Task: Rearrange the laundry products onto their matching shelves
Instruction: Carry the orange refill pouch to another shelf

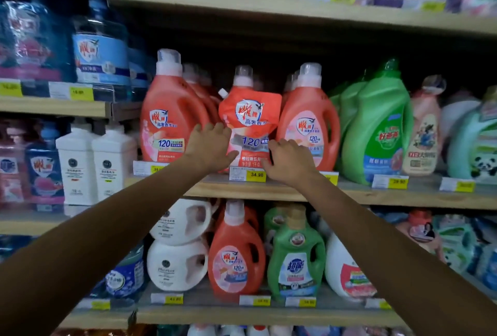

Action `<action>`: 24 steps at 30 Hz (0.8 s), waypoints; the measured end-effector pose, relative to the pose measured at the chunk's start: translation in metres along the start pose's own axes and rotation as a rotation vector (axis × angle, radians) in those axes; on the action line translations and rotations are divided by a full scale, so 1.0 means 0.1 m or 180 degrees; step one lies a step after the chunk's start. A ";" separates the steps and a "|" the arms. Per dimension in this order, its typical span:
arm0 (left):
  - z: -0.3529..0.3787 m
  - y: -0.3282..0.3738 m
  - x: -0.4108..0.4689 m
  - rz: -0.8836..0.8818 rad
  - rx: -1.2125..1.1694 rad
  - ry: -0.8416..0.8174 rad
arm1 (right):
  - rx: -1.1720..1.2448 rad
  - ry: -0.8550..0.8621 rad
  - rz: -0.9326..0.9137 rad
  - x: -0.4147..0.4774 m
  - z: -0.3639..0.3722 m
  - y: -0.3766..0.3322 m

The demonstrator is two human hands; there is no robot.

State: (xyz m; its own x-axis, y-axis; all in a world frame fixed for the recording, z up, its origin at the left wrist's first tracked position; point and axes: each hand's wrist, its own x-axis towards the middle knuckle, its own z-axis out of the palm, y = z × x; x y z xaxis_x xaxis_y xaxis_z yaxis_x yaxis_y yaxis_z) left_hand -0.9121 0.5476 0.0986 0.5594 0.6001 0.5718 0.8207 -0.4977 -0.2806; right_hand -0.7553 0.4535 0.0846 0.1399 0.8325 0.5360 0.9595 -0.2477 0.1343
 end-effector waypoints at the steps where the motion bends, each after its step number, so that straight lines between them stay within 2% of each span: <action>1: 0.08 0.00 0.08 0.0007 -0.0040 -0.0022 | 0.0043 -0.0027 0.0028 0.09 0.04 0.01; 10: 0.63 -0.01 0.47 0.0007 -0.0395 -0.0092 | 0.0478 -0.0355 0.0367 0.55 0.51 0.07; 14: 0.64 -0.05 0.59 0.0041 -0.0448 -0.0407 | 0.0715 -0.0502 0.0550 0.69 0.62 0.09; 17: 0.65 -0.06 0.64 0.0086 -0.1487 -0.0945 | 0.1666 -0.0733 0.0770 0.81 0.71 0.13; 20: 0.77 -0.06 0.67 -0.0106 -0.2753 -0.1225 | 0.2707 -0.0871 0.0809 0.86 0.82 0.16; 24: 0.99 -0.10 0.75 -0.0526 -0.3925 -0.1423 | 0.3103 -0.1137 0.0768 0.87 0.78 0.19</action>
State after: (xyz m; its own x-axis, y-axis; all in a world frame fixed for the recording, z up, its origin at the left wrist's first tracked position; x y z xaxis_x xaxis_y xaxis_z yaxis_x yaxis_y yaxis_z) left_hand -0.8667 0.6594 0.0683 0.6485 0.7436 0.1626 0.3724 -0.4963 0.7842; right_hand -0.7056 0.5596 0.0692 0.2641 0.9507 0.1626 0.6562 -0.0536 -0.7527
